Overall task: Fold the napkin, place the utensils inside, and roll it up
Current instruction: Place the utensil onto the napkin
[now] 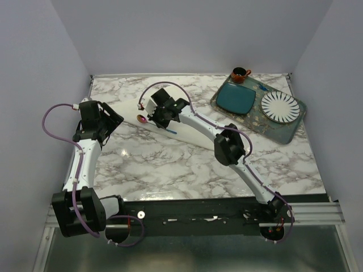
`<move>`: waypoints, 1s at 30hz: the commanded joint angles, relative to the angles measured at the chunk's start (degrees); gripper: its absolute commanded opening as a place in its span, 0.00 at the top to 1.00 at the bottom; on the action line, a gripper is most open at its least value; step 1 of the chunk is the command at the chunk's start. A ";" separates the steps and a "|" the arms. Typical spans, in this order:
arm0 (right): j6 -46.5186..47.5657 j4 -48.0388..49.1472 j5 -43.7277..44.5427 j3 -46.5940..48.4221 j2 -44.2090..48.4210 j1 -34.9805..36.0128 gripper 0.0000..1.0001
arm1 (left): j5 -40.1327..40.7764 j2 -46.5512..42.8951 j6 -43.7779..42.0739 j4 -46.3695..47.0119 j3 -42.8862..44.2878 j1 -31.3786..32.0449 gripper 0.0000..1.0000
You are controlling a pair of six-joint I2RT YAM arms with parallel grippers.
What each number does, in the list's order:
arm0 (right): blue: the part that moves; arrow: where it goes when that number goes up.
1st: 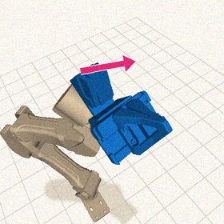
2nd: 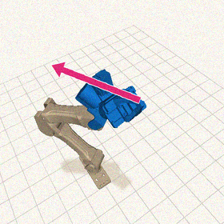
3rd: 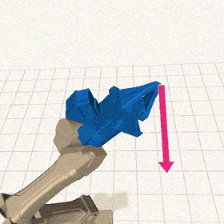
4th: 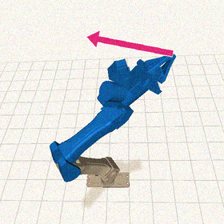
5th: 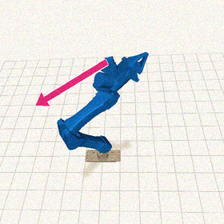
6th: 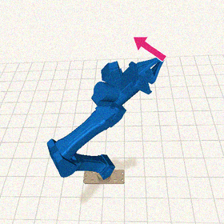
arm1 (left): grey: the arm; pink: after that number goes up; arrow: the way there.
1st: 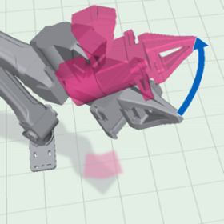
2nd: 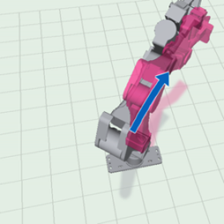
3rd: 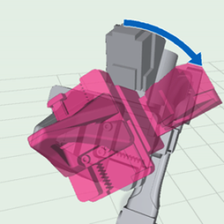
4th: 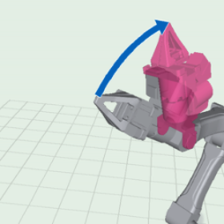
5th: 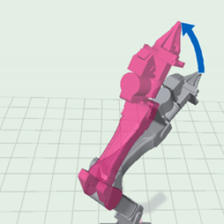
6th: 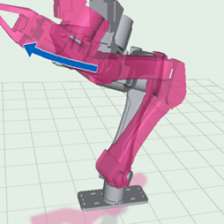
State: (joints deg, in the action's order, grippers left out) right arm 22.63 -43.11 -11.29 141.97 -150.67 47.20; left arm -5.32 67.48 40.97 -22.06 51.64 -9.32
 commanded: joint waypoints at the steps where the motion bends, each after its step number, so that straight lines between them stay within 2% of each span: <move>1: 0.39 1.80 1.79 1.21 -1.21 0.44 0.99 | -1.62 -1.30 -0.01 0.09 1.27 -0.08 0.20; 23: 1.01 1.89 3.03 -0.82 -0.50 0.44 0.99 | -1.62 -0.69 -0.01 0.00 2.94 -0.17 0.17; 25: 1.01 2.15 3.12 -0.82 -0.59 0.44 0.91 | -1.62 -0.60 -0.01 0.00 3.03 -0.17 0.17; 30: 0.92 2.33 2.41 -0.64 -0.41 0.52 0.87 | -1.10 -0.07 0.25 0.53 3.03 -0.17 0.16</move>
State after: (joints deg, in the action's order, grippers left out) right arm 22.98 -42.44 -9.54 141.25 -150.67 47.20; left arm -5.89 67.51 40.99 -22.04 52.82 -9.32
